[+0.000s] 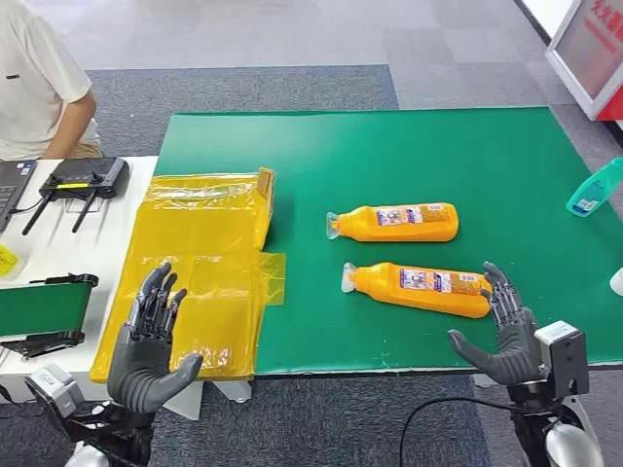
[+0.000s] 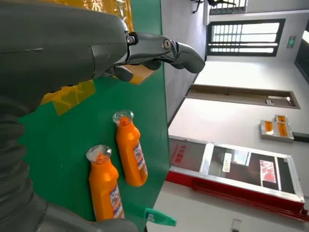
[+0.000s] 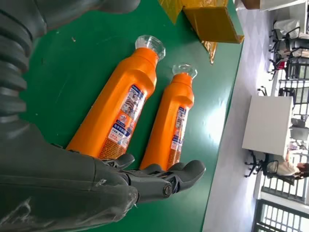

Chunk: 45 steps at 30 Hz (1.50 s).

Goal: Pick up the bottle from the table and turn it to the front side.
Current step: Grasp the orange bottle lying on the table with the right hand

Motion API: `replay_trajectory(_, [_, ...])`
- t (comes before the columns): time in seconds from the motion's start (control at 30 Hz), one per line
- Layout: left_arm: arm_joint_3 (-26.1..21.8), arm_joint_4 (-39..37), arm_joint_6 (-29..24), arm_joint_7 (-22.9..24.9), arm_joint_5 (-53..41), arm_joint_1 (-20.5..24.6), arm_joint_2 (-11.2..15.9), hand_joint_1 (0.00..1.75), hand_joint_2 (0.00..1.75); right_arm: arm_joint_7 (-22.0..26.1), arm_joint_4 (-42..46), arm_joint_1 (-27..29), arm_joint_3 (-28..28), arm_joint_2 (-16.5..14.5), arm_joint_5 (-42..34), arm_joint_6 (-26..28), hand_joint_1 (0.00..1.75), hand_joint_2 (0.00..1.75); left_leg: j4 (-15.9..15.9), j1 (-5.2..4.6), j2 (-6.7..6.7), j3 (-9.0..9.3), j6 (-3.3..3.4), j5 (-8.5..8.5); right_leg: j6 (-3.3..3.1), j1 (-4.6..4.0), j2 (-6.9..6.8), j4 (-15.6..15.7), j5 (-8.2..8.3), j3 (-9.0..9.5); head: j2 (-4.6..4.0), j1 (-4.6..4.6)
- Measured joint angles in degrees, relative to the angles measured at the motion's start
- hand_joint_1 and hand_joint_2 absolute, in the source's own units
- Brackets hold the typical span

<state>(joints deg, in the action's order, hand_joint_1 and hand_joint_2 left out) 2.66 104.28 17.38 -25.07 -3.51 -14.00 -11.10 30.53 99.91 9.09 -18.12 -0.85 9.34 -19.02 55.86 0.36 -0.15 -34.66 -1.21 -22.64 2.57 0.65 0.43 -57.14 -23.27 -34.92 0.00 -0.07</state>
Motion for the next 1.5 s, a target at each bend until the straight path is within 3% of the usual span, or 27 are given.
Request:
replay_trajectory(0.27, [0.5,-1.2,-0.5,0.2,1.0,-0.5,0.9,0.00,1.75,-0.4,-0.2,-0.1,0.4,0.0,2.0,1.2,0.00,1.75,0.0,0.00,0.00,-0.02,0.02,-0.01,0.00,0.00,0.00,0.0,0.00,0.04,0.00,0.00])
replay_trajectory(0.8, [-4.4,0.1,3.2,-0.6,2.4,-4.0,2.7,0.00,1.75,-3.3,-1.1,-2.7,3.9,0.0,5.7,5.1,0.00,1.75,0.0,0.00,0.00,-0.02,0.02,0.02,0.01,0.00,-0.01,0.0,0.00,0.06,0.00,0.00])
replay_trajectory(1.07, [-12.3,1.1,11.1,-1.1,2.6,-4.5,2.4,0.00,1.75,-10.9,-5.1,-9.6,11.9,0.5,20.8,13.6,0.00,1.75,0.0,0.02,0.04,0.00,-0.02,0.12,-0.02,-0.06,0.00,0.0,0.04,0.03,0.00,-0.01])
replay_trajectory(1.3, [-13.4,0.3,15.9,-1.9,10.8,-3.0,3.3,0.00,1.75,-15.5,-14.3,-16.6,19.7,7.1,26.4,13.0,0.00,1.75,0.0,-0.01,0.02,-0.02,0.06,0.17,0.08,0.01,-0.01,0.0,0.14,0.06,0.00,0.00])
replay_trajectory(1.5, [-11.8,-0.2,12.8,-3.1,8.9,-3.0,6.1,0.00,1.75,-18.1,-21.4,-22.5,26.7,14.9,31.8,13.4,0.00,1.75,0.0,-0.02,0.00,-0.04,0.08,0.17,0.09,0.02,-0.01,0.0,0.15,0.04,0.00,0.00])
